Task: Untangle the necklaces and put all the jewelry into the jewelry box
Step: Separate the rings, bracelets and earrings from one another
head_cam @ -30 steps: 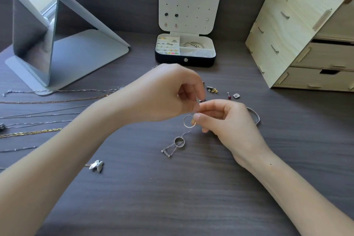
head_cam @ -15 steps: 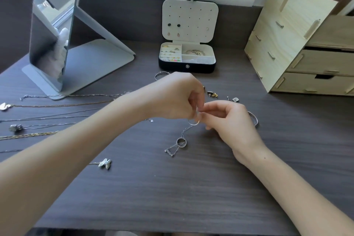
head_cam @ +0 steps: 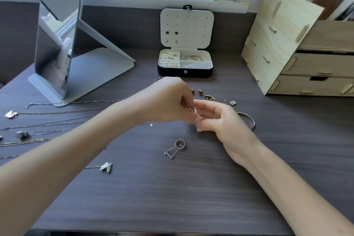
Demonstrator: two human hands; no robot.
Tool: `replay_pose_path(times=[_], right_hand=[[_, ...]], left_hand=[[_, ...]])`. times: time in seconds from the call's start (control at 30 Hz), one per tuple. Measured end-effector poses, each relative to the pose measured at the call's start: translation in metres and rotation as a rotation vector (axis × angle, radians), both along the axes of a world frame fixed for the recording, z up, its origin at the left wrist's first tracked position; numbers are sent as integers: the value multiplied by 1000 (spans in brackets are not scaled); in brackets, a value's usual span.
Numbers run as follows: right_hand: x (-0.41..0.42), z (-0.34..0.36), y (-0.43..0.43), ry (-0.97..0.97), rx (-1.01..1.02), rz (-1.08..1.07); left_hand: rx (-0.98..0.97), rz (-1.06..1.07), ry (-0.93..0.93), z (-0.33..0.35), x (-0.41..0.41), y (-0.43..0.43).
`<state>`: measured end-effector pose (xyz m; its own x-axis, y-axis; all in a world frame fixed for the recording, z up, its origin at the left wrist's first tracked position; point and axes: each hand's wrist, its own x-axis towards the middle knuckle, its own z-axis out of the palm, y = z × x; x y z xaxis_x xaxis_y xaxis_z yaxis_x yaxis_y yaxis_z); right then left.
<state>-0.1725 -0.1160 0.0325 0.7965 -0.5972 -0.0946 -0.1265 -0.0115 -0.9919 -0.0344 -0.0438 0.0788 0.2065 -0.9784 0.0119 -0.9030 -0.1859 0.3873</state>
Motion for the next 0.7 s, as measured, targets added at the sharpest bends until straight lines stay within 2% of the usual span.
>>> replay_pose_path(times=[0.1, 0.27, 0.43, 0.6, 0.7], right_hand=[[1, -1, 7, -51, 22, 125], [0, -8, 4, -31, -46, -42], [-5, -3, 5, -48, -4, 28], [-11, 3, 3, -103, 84, 99], [-12, 5, 3, -129, 95, 109]], left_hand=[[-14, 12, 125, 3, 5, 3], [43, 91, 403, -1, 18, 10], [158, 232, 599, -15, 31, 14], [186, 318, 1052, -20, 41, 15], [225, 296, 1169, -24, 43, 15]])
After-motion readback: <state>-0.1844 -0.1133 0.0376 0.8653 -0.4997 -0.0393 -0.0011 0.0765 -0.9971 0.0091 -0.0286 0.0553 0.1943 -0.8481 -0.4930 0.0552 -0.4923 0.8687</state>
